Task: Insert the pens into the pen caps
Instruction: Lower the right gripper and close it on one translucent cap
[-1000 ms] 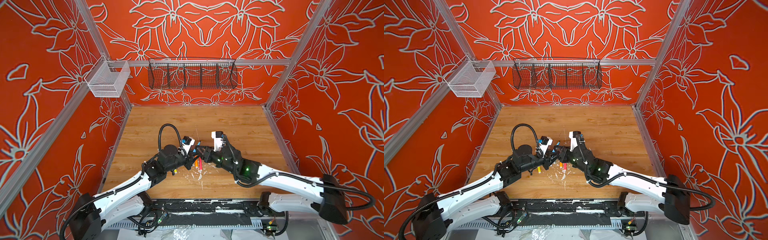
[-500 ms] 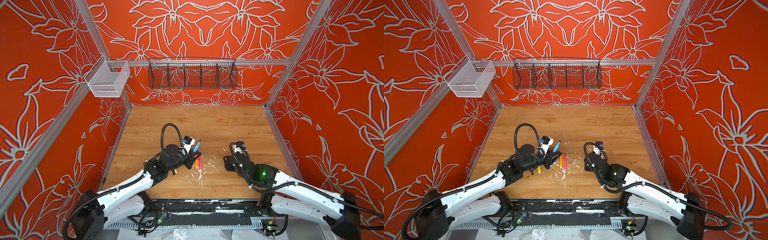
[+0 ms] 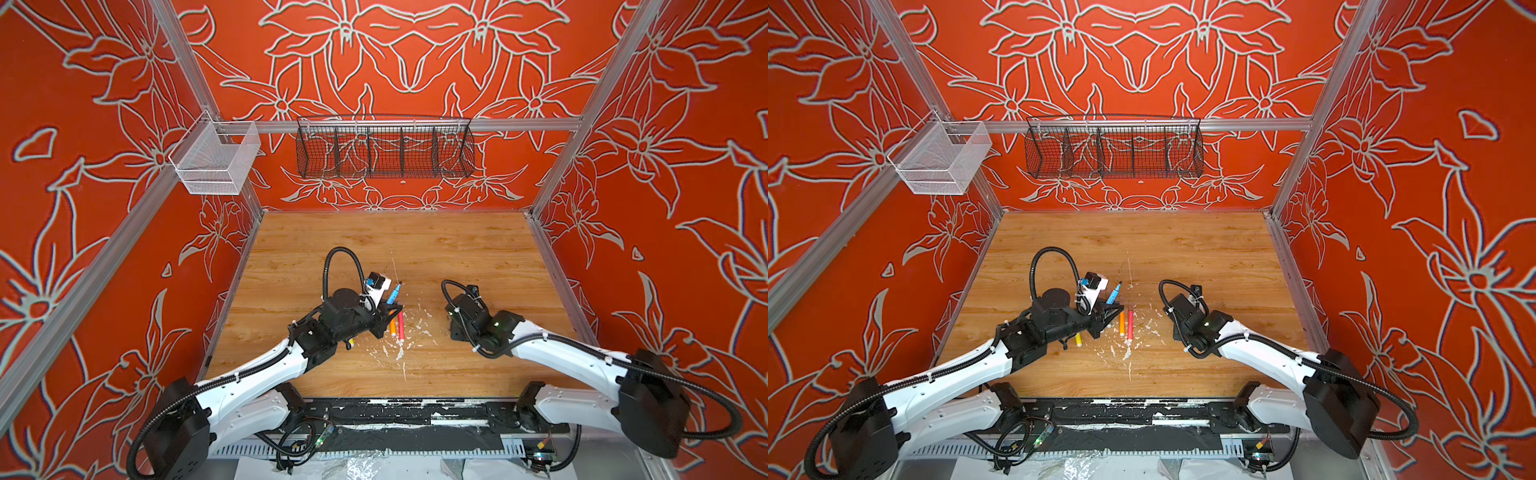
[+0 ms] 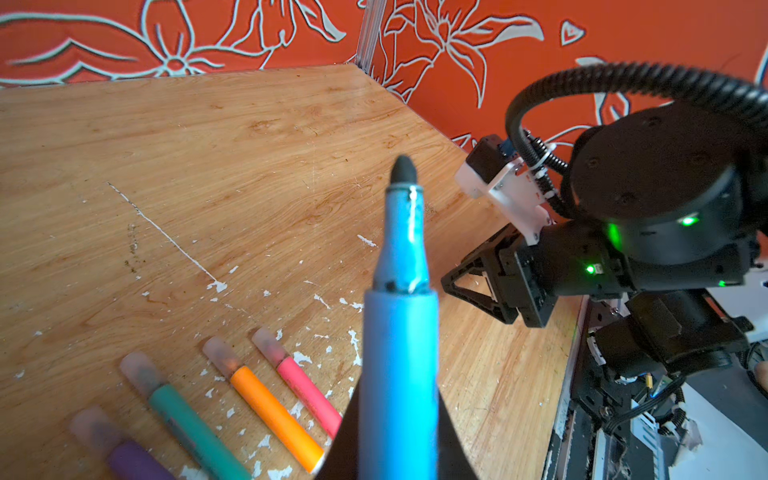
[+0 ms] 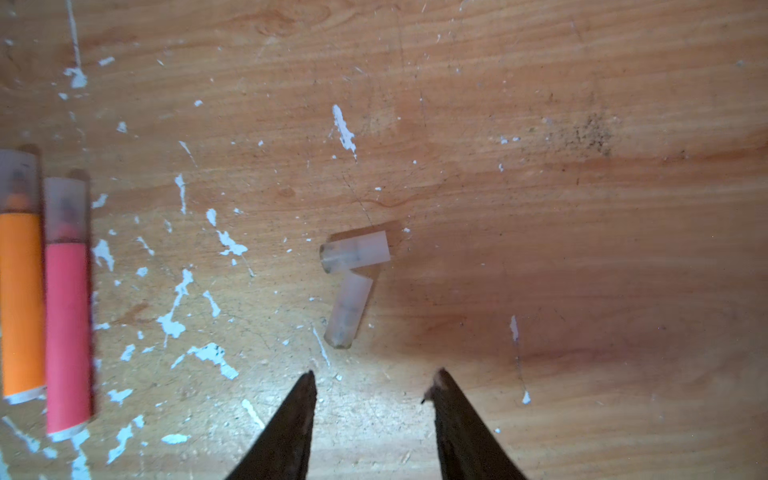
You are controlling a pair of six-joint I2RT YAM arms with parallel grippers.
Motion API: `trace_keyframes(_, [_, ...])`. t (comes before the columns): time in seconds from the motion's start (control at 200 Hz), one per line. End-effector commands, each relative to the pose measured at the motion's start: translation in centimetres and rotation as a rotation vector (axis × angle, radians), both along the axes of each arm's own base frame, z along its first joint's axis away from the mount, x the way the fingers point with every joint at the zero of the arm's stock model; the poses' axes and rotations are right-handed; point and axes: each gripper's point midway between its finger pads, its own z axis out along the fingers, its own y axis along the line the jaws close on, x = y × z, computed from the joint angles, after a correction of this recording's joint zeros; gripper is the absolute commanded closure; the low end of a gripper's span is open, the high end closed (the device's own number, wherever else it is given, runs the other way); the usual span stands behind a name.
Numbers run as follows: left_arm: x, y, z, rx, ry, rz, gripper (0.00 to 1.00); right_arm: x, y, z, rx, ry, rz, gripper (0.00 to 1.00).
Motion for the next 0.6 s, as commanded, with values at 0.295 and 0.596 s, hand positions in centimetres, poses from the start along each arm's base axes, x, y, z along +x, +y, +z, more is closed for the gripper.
trace_keyframes(0.295, [0.2,-0.3,1.4,-0.017,-0.036,-0.013,1.0,2.4,2.1,-1.5,-0.027,0.09,0.015,0.57])
trace_keyframes(0.596, [0.2,-0.3,1.5,-0.021,-0.038,-0.013,1.0,2.6,0.7,-3.4,-0.103,0.133,-0.028,0.6])
